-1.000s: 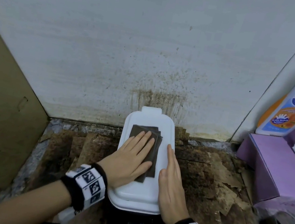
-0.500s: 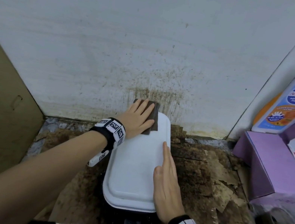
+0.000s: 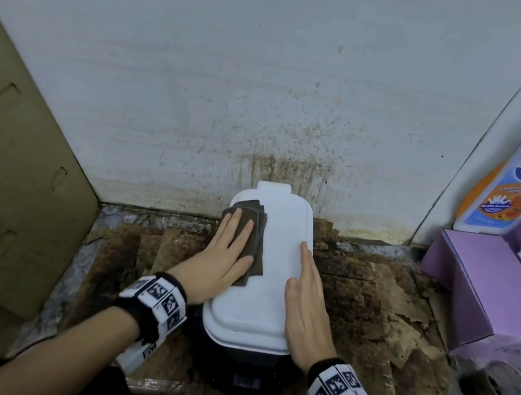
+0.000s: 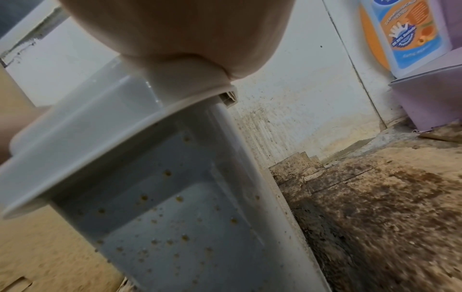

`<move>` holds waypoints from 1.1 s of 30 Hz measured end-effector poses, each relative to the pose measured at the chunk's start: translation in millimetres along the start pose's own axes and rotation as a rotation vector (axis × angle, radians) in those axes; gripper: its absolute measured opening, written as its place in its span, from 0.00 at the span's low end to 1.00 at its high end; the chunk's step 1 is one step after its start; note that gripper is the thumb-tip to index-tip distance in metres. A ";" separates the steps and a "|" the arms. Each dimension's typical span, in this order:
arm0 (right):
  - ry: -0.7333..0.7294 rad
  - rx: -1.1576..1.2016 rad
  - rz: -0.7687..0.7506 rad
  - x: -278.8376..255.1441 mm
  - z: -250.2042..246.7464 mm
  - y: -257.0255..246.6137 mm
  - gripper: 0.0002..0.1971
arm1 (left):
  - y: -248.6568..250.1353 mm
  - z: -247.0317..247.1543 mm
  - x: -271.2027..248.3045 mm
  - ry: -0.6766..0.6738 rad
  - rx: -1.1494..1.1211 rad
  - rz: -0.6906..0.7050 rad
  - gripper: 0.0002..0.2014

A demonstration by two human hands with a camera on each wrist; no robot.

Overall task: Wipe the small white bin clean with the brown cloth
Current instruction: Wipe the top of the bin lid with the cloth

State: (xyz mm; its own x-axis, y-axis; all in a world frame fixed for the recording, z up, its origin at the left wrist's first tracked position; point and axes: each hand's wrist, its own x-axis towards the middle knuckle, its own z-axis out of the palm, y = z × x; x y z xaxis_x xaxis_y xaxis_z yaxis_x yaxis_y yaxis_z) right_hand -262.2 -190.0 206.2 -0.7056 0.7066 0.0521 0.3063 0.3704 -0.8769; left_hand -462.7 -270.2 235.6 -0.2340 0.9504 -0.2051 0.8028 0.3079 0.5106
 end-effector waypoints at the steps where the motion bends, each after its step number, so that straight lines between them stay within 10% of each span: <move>1: -0.002 -0.002 0.000 -0.3 -0.1 -0.6 0.33 | 2.3 4.5 -9.9 0.005 0.002 0.009 0.34; 11: 0.001 0.040 -0.010 -3.0 -0.5 -1.7 0.32 | 30.6 46.0 -86.9 0.078 0.151 0.047 0.31; 22: -0.028 0.438 0.126 5.2 -6.5 -2.2 0.34 | 47.7 52.9 -43.4 0.147 0.491 0.106 0.33; 33: 0.105 0.646 0.160 8.5 -19.6 0.5 0.32 | 86.6 64.7 -17.0 0.143 0.315 0.164 0.32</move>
State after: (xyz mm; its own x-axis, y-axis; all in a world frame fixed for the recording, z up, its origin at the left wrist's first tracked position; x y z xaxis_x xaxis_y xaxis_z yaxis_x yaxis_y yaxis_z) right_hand -255.6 -172.0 215.6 -0.6077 0.7896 -0.0849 -0.0649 -0.1560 -0.9856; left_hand -353.7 -262.6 229.2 -0.1445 0.9894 -0.0114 0.9601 0.1430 0.2405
